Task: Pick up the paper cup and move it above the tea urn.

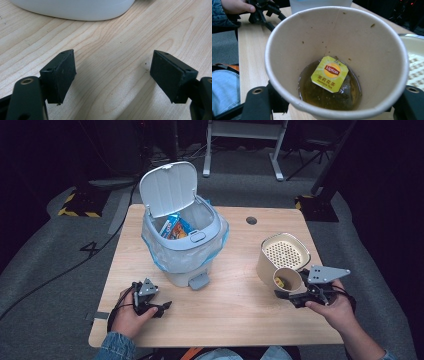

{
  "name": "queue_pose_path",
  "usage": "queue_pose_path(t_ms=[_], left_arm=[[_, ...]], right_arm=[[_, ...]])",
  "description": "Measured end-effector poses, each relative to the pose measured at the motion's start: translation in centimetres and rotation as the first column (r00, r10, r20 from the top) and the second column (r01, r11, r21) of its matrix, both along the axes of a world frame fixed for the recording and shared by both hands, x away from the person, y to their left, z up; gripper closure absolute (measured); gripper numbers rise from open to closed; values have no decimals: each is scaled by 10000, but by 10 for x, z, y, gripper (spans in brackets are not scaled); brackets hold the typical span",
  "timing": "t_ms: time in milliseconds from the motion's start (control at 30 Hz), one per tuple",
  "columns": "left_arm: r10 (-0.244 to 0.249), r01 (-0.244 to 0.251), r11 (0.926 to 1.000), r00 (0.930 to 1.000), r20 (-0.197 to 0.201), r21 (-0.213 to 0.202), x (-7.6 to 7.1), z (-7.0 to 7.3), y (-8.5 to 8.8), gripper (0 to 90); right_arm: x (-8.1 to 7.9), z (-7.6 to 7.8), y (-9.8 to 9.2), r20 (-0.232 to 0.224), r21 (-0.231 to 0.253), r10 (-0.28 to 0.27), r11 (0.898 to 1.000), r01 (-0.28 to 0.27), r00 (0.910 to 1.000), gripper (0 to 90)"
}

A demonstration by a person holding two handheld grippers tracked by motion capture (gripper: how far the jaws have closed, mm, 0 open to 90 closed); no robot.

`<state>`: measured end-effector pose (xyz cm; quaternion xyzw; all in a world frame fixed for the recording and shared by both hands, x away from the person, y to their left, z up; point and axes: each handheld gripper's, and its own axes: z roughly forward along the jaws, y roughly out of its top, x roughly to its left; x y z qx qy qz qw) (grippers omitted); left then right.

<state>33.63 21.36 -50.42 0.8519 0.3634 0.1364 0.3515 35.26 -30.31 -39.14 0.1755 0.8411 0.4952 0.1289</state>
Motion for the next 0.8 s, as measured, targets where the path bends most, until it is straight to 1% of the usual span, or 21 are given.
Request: queue_pose_path(t_ms=[100, 133, 167, 300, 367, 400, 533, 633, 733, 767, 800], left_arm=[[2, -2, 10000, 10000, 14, 4, 0, 0, 0, 208], [2, -2, 10000, 10000, 13, 6, 0, 0, 0, 208], [6, -6, 10000, 10000, 8, -6, 0, 0, 0, 208], [8, -8, 10000, 10000, 4, 3, 0, 0, 0, 208], [7, -7, 10000, 10000, -1, -1, 0, 0, 0, 208], [6, -6, 10000, 10000, 5, 4, 0, 0, 0, 208], [0, 0, 10000, 10000, -4, -5, 0, 0, 0, 208], [5, -5, 10000, 10000, 7, -5, 0, 0, 0, 208], [4, -4, 10000, 10000, 0, -2, 0, 0, 0, 208], [1, -1, 10000, 10000, -4, -5, 0, 0, 0, 208], [6, -6, 10000, 10000, -4, -7, 0, 0, 0, 208]], right_arm=[[3, 10, -3, 181, -113, -41, 9999, 43, 9998, 317], [5, 16, -5, 177, -97, -126, 9999, 128, 9998, 317], [5, 16, -5, 177, -97, -126, 9999, 128, 9998, 317], [12, 27, -10, 218, -68, -353, 9993, 354, 9991, 317], [18, 35, -14, 241, -59, -511, 9987, 513, 9984, 317], [18, 35, -14, 241, -59, -511, 9987, 513, 9984, 317], [27, 43, -17, 286, -20, -650, 9979, 651, 9975, 316], [34, 48, -20, 454, -103, -835, 9964, 840, 9955, 316], [40, 53, -21, 630, -48, -988, 9950, 993, 9931, 316], [44, 55, -22, 683, -37, -1034, 9946, 1038, 9923, 316], [44, 55, -22, 683, -37, -1034, 9946, 1038, 9923, 316]])
